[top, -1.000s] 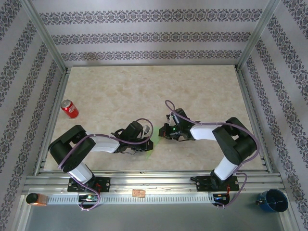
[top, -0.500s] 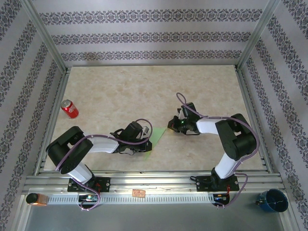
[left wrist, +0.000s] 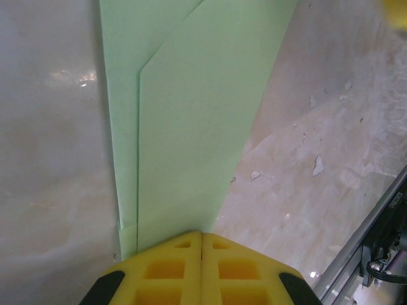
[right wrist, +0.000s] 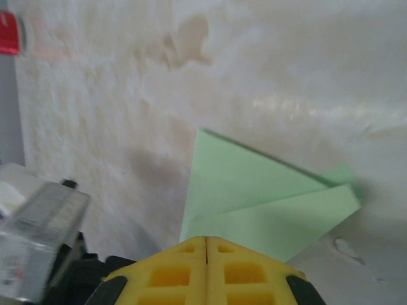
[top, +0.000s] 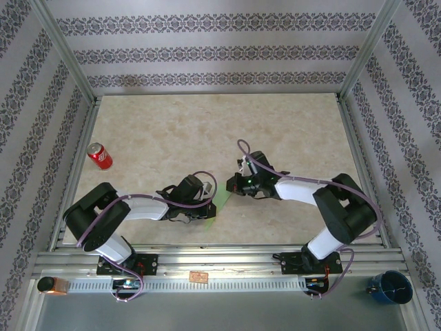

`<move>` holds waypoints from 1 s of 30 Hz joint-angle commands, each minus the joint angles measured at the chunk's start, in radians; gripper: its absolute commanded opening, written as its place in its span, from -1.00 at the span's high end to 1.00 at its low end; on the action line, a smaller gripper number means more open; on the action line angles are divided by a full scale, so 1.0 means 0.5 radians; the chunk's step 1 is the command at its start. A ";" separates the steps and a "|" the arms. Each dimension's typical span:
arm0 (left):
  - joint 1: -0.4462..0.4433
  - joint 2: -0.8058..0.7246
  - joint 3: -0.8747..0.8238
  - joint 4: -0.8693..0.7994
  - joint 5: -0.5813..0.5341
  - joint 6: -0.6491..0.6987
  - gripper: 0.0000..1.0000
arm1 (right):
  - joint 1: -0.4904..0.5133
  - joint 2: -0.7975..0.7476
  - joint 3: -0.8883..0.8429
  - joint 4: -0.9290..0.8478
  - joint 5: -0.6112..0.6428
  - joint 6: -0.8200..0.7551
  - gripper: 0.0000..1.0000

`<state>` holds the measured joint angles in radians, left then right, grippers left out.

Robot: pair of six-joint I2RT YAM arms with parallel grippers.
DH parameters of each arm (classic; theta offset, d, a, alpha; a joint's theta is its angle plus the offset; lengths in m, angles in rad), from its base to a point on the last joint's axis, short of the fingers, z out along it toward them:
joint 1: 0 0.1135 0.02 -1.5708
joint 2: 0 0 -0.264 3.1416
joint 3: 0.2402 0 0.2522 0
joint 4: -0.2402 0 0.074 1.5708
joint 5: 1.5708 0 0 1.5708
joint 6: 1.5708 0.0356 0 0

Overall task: Fold a paper plane with a square sheet of paper (pick it up from the middle)
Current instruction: Fold the wing for the fifth time at the center of the table.

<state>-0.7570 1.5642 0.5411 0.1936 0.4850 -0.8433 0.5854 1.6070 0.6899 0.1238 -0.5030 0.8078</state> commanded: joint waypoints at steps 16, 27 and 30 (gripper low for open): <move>0.011 -0.205 0.046 -0.385 -0.066 0.009 1.00 | -0.042 0.294 -0.083 0.012 0.135 0.038 0.96; 0.008 -0.076 0.338 -0.284 0.047 -0.084 0.98 | -0.043 0.268 -0.085 0.019 0.126 0.050 0.96; 0.009 0.021 0.377 -0.284 0.027 -0.083 0.98 | -0.042 0.268 -0.082 0.016 0.126 0.056 0.96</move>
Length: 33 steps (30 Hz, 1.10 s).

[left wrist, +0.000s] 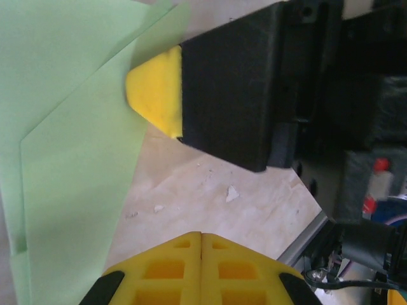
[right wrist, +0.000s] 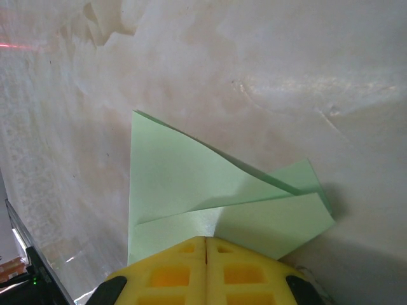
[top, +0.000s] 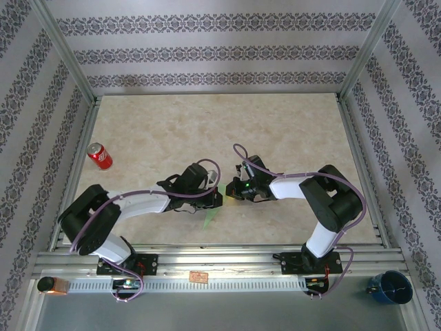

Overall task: Fold a paper plane with a square sheet of paper (pick it up from the middle)
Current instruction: Fold the wing for the fifth time at the center of the table.

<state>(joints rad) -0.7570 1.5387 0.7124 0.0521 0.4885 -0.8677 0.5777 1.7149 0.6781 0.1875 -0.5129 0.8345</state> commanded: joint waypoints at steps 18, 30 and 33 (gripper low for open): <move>0.008 0.210 -0.215 0.080 0.000 -0.052 0.95 | -0.032 0.061 -0.077 -0.117 0.154 0.000 0.96; 0.008 -0.238 -0.546 -0.246 0.068 0.063 0.96 | -0.072 0.061 -0.111 -0.123 0.165 -0.015 0.96; 0.008 -0.386 -0.617 -0.352 0.069 0.096 0.96 | -0.076 0.061 -0.111 -0.126 0.161 -0.017 0.96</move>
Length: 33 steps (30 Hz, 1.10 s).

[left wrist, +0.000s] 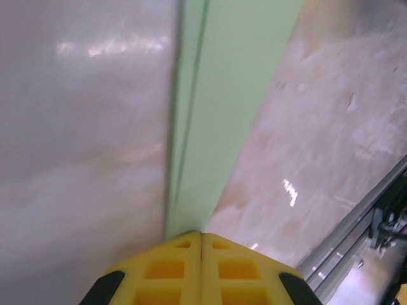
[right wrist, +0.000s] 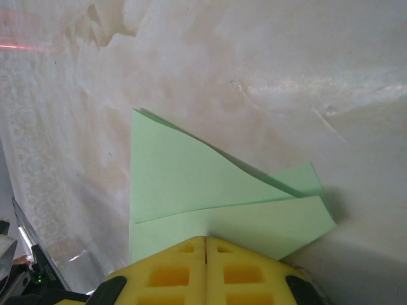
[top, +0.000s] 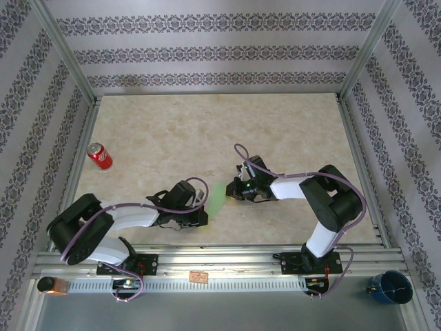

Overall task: Fold a paper plane with a square sheet of paper (pick it up from the middle)
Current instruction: Fold the wing for the fifth time at the center of the table.

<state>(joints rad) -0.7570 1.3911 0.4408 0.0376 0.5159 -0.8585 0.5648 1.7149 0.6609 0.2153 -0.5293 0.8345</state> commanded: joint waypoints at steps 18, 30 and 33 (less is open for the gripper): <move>0.241 -0.339 0.185 -0.396 -0.315 0.160 0.84 | -0.043 -0.076 0.196 -0.204 -0.104 -0.170 0.81; 0.287 0.186 0.439 -0.254 -0.082 0.266 0.66 | -0.112 -0.482 -0.190 -0.203 0.086 -0.052 0.60; 0.287 0.237 0.459 -0.243 -0.035 0.293 0.65 | -0.115 -0.501 -0.237 -0.198 0.098 -0.036 0.60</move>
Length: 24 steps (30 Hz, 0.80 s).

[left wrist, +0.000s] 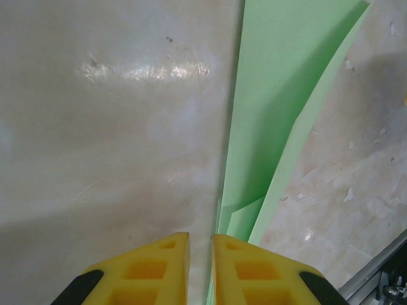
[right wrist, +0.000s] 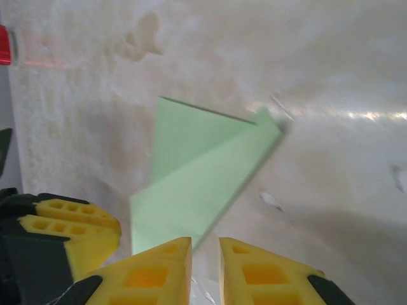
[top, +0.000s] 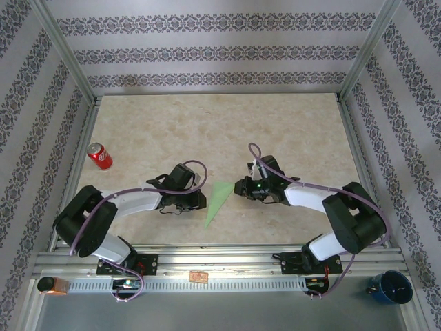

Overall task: Fold a paper plane with a square sheet of paper (pick it up from the middle)
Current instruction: Fold the wing for the fifth time at the center of the table.

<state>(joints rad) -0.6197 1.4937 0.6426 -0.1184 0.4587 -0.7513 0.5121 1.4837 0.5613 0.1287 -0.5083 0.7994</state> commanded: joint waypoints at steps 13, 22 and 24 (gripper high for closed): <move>0.011 0.236 0.089 0.206 0.289 0.056 0.59 | 0.012 0.060 -0.014 0.006 0.041 0.078 0.59; 0.011 0.229 0.050 0.323 0.326 -0.006 0.56 | 0.040 0.108 -0.012 0.031 0.032 0.094 0.59; 0.009 0.241 0.046 0.343 0.345 -0.021 0.56 | 0.046 0.124 -0.003 0.031 0.032 0.097 0.59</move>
<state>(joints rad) -0.6086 1.5967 0.6659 -0.0368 0.5930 -0.7452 0.5220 1.5272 0.5430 0.1249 -0.4973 0.8360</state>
